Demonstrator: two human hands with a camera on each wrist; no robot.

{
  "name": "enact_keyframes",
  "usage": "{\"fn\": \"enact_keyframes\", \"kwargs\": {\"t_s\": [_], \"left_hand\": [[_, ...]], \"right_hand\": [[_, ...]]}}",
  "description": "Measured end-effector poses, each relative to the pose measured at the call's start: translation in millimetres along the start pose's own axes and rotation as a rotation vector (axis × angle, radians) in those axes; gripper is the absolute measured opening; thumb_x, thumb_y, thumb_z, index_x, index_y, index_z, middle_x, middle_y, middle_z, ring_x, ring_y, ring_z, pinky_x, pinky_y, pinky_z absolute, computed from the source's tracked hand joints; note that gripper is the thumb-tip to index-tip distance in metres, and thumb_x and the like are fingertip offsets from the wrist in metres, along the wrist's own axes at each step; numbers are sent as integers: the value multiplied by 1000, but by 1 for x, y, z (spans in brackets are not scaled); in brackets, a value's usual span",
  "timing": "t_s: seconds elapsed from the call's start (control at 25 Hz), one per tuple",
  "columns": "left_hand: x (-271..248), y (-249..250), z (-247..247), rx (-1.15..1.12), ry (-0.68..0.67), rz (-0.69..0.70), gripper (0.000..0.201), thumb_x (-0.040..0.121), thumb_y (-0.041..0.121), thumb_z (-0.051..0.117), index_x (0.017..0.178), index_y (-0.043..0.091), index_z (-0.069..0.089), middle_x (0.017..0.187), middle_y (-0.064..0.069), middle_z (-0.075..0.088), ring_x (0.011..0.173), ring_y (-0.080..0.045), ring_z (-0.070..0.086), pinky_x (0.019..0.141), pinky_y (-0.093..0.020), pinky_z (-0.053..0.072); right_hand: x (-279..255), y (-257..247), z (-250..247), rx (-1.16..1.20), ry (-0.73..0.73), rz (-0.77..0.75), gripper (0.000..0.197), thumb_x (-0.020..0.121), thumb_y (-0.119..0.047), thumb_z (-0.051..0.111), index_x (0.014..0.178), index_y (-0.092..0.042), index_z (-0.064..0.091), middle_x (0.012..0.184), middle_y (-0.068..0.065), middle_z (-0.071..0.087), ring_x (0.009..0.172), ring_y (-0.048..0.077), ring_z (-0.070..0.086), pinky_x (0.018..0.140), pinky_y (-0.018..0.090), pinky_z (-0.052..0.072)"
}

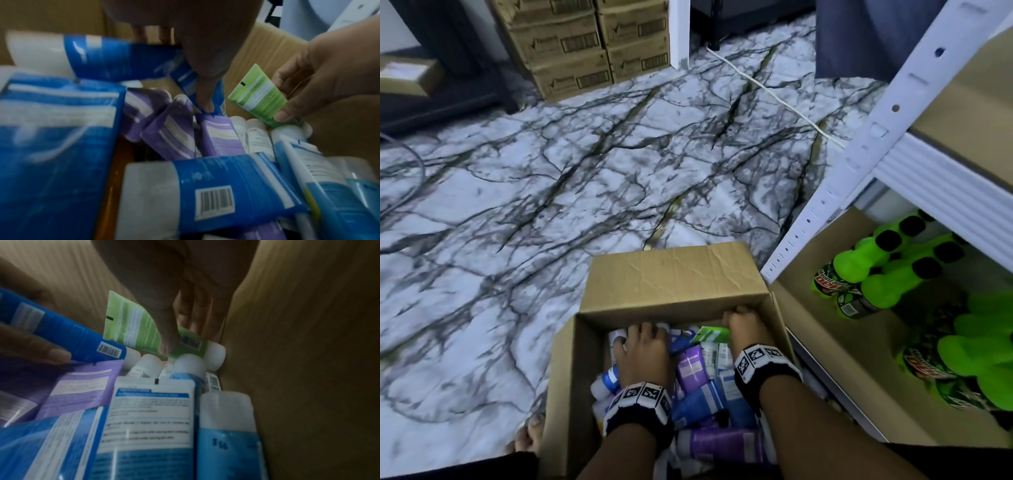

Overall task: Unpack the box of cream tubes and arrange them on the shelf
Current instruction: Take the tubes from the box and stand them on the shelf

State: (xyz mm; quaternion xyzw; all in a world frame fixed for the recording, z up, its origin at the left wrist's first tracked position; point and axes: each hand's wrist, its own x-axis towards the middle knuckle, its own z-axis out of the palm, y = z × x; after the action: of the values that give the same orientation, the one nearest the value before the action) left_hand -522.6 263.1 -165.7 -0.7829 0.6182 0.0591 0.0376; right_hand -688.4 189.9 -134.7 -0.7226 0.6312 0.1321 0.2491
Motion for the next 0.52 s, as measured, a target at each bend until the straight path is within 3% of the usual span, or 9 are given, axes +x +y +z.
{"fn": "enact_keyframes", "kwargs": {"t_s": [0.12, 0.2, 0.28, 0.4, 0.52], "left_hand": [[2, 2, -24, -142, -26, 50, 30, 78, 48, 62, 101, 28, 65, 106, 7, 63, 109, -20, 53, 94, -39, 28], [4, 3, -44, -384, -44, 36, 20, 80, 37, 65, 93, 22, 65, 97, 2, 69, 99, -23, 62, 85, -33, 41], [3, 5, -64, -628, -36, -12, 15, 77, 28, 72, 89, 20, 67, 85, -3, 71, 85, -25, 66, 72, -28, 47], [-1, 14, -98, -789, 29, -38, 21, 70, 27, 82, 86, 21, 69, 73, -2, 70, 76, -24, 66, 67, -27, 48], [-8, 28, -147, -964, 79, -43, 22, 61, 22, 89, 73, 20, 70, 67, -1, 69, 70, -22, 66, 64, -25, 47]], "right_hand": [[-11, 2, -11, 56, 19, 5, 29, 95, -7, 39, 118, -10, 56, 130, 14, 50, 119, 29, 53, 99, 34, 44], [-21, 1, -21, 111, 65, 19, 26, 92, -6, 46, 113, -12, 59, 126, 13, 54, 115, 29, 56, 96, 33, 46], [-34, 0, -34, 156, 118, 39, 25, 87, -7, 58, 110, -14, 62, 120, 12, 61, 111, 27, 60, 92, 29, 47], [-58, 2, -56, 282, 218, 68, 26, 78, -11, 71, 103, -15, 65, 107, 11, 68, 101, 26, 65, 88, 28, 52], [-91, 5, -87, 380, 338, 83, 32, 73, -16, 77, 104, -15, 67, 106, 7, 72, 96, 20, 67, 86, 25, 53]]}}
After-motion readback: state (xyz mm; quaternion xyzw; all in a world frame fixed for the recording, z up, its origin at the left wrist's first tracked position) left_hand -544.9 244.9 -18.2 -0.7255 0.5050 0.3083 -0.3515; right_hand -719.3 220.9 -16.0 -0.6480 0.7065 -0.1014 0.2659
